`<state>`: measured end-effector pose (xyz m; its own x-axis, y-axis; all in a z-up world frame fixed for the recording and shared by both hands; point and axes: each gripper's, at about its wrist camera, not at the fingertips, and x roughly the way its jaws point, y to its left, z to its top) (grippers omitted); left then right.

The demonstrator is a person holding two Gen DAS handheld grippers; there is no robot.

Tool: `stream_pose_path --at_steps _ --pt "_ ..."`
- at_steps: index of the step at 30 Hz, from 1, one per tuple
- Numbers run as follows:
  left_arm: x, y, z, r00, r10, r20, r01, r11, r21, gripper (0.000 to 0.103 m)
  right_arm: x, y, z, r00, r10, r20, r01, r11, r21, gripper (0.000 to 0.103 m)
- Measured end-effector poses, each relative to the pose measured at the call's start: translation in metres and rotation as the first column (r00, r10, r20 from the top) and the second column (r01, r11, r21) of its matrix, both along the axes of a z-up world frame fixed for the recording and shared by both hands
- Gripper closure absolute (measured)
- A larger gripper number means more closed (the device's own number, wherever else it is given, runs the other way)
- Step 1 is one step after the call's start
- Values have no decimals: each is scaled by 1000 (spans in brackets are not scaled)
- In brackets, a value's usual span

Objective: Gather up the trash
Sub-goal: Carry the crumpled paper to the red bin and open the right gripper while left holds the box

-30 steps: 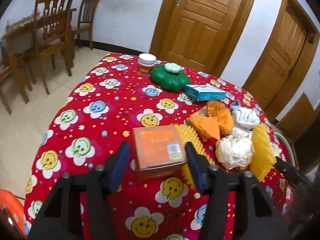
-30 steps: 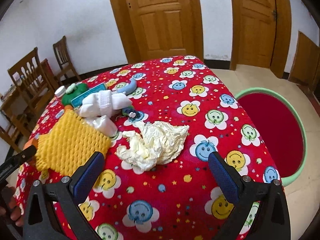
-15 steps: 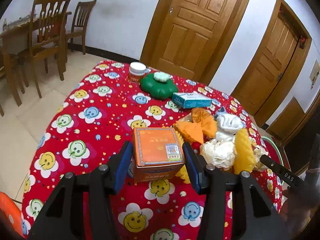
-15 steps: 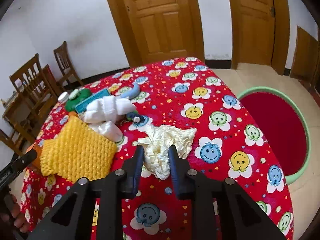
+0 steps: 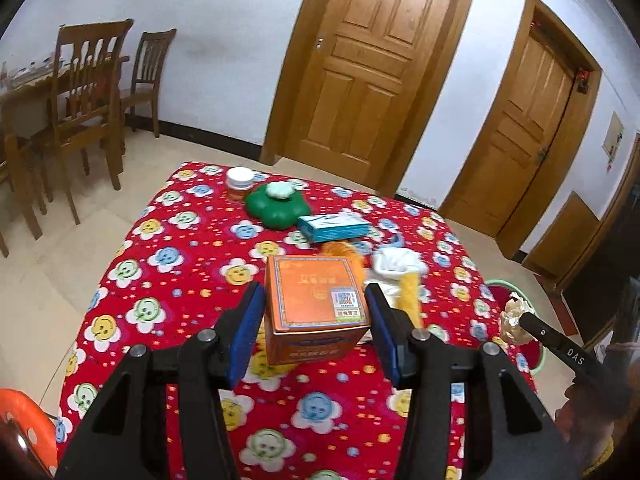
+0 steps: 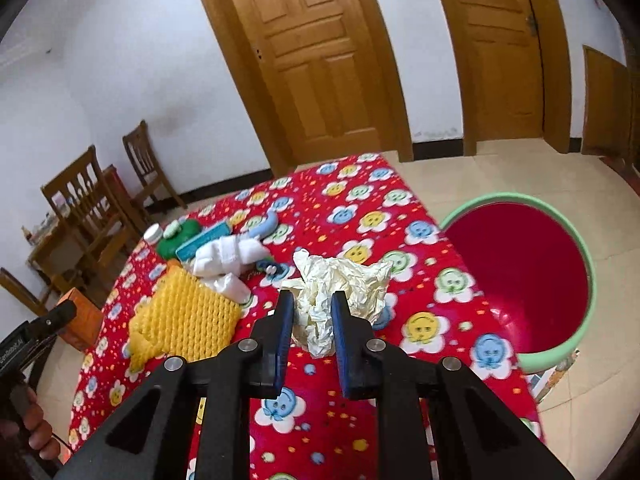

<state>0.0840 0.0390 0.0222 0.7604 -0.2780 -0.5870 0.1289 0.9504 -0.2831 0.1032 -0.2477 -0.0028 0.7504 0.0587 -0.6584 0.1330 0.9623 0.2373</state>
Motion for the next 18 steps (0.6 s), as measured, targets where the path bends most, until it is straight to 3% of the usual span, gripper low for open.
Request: stream_pose_path --at_steps 9,18 --pt "4 -58 12 994 -110 -9 111 994 18 51 -23 -47 14 995 -97 27 96 995 16 84" --pt "24 -133 8 967 -249 -43 250 968 9 51 -30 -101 0 980 -200 7 200 980 14 83"
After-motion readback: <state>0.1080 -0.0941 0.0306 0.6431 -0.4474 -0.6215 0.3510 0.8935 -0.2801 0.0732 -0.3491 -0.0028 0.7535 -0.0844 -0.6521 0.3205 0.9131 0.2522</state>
